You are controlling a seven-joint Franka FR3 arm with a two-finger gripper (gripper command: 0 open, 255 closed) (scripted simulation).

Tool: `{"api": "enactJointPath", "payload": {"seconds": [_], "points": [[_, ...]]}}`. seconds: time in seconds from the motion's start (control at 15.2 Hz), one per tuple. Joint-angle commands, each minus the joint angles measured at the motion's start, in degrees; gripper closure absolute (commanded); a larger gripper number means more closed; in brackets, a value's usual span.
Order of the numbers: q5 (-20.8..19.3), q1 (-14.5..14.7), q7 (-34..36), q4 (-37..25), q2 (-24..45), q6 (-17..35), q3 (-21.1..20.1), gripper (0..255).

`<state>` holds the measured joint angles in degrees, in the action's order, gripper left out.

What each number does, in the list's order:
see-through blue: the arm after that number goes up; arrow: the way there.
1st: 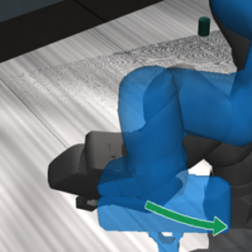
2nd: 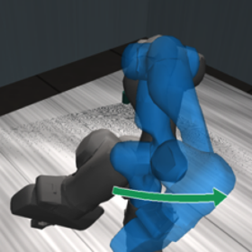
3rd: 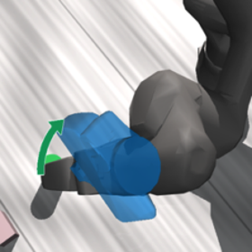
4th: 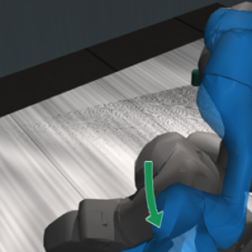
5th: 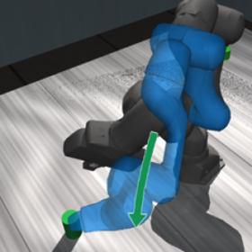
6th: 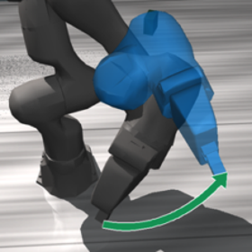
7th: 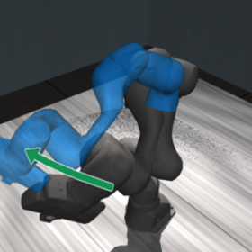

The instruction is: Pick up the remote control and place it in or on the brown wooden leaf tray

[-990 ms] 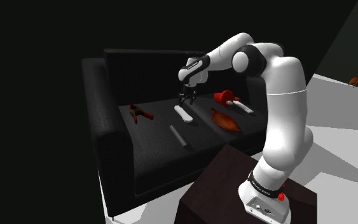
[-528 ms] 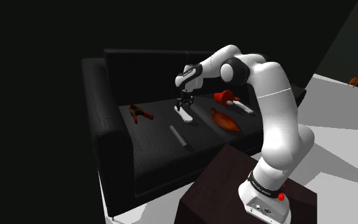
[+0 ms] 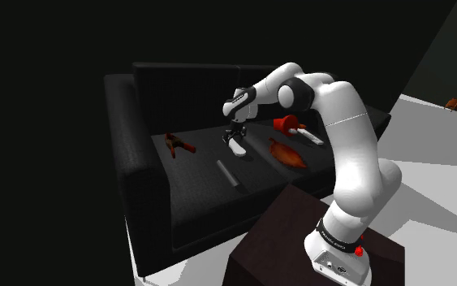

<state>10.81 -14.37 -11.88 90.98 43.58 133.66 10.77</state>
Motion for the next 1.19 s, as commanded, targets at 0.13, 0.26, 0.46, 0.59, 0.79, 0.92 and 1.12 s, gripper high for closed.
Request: {"api": "enactJointPath", "payload": {"seconds": [0.13,0.26,0.46,0.59,0.79,0.92,1.12], "points": [[0.01,-0.01,0.00,-0.04,0.08,0.06,-0.01,0],[0.01,-0.01,0.00,-0.04,0.08,0.06,-0.01,0],[0.01,0.00,0.00,-0.03,0.08,0.06,-0.01,255],[0.01,-0.01,0.00,-0.04,0.08,0.06,-0.01,255],[0.01,0.00,0.00,-0.03,0.08,0.06,-0.01,255],[0.02,-0.01,0.00,-0.04,0.08,0.06,-0.01,255],[-0.28,0.18,0.17,0.19,-1.52,-1.31,0.26,255]]}}
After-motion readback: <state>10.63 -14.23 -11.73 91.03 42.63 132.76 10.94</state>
